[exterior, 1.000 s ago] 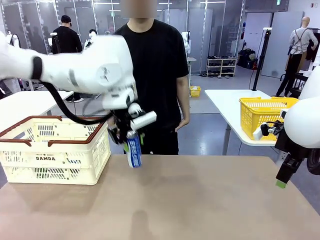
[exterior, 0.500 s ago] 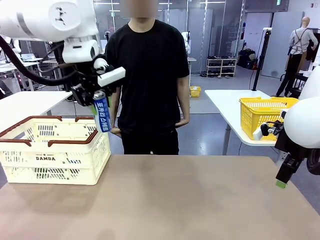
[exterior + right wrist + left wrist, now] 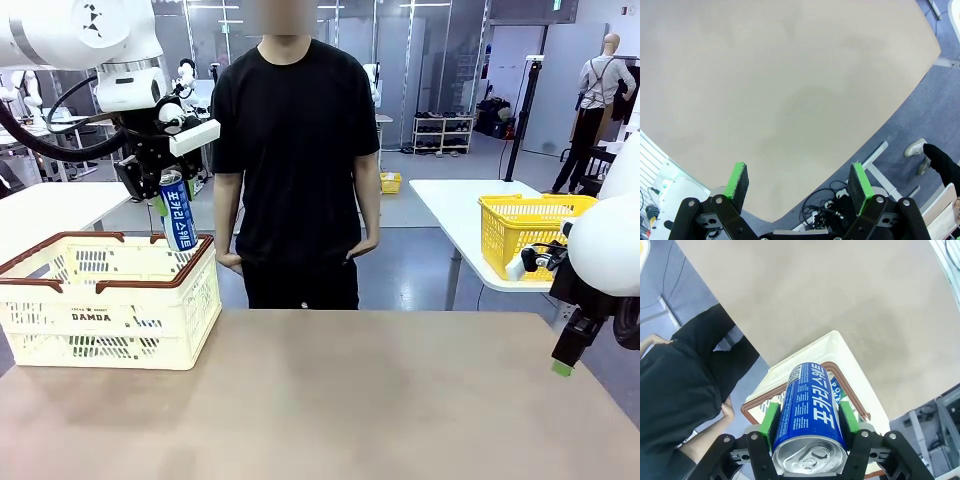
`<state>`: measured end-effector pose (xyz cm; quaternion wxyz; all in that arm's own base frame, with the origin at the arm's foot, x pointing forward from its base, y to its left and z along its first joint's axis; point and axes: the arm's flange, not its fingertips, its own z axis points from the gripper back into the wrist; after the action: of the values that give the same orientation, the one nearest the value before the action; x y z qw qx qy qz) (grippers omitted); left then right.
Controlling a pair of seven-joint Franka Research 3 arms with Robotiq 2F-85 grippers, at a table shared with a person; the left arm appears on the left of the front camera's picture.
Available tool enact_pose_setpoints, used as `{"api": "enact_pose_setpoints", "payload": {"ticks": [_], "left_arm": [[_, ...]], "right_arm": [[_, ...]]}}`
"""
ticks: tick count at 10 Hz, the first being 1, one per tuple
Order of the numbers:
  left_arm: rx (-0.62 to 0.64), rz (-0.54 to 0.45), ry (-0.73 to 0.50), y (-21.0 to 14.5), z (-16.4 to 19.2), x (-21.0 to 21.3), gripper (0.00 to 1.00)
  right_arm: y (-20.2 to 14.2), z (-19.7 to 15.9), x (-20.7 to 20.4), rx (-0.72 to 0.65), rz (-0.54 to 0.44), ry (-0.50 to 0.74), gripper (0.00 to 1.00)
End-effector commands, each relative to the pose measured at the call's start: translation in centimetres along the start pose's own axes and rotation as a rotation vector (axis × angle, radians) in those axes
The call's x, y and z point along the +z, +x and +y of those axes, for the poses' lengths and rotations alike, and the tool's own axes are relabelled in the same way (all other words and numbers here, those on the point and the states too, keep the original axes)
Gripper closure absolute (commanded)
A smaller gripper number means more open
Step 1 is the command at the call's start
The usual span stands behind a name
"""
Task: Place the drinks into the Shopping basket.
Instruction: Pick up one drink and place it into the Shopping basket.
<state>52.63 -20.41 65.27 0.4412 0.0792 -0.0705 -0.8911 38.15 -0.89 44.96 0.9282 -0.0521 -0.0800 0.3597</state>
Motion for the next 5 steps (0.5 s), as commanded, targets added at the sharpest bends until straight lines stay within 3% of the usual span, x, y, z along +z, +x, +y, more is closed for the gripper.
{"api": "enact_pose_setpoints", "payload": {"ticks": [1,3,4,5], "left_arm": [[0.004,0.005,0.006,0.5,0.0,0.5,0.97],[0.004,0.005,0.006,0.5,0.0,0.5,0.97],[-0.006,-0.001,0.0,0.4,0.1,0.0,0.42],[0.051,-0.032,0.028,-1.0,0.0,-0.4,0.42]], "right_arm": [[0.1,0.2,0.0,-0.014,0.0,-0.002,0.0],[0.1,0.2,0.0,-0.014,0.0,-0.002,0.0],[0.1,0.2,0.0,-0.014,0.0,-0.002,0.0],[0.1,0.2,0.0,-0.014,0.0,-0.002,0.0]]}}
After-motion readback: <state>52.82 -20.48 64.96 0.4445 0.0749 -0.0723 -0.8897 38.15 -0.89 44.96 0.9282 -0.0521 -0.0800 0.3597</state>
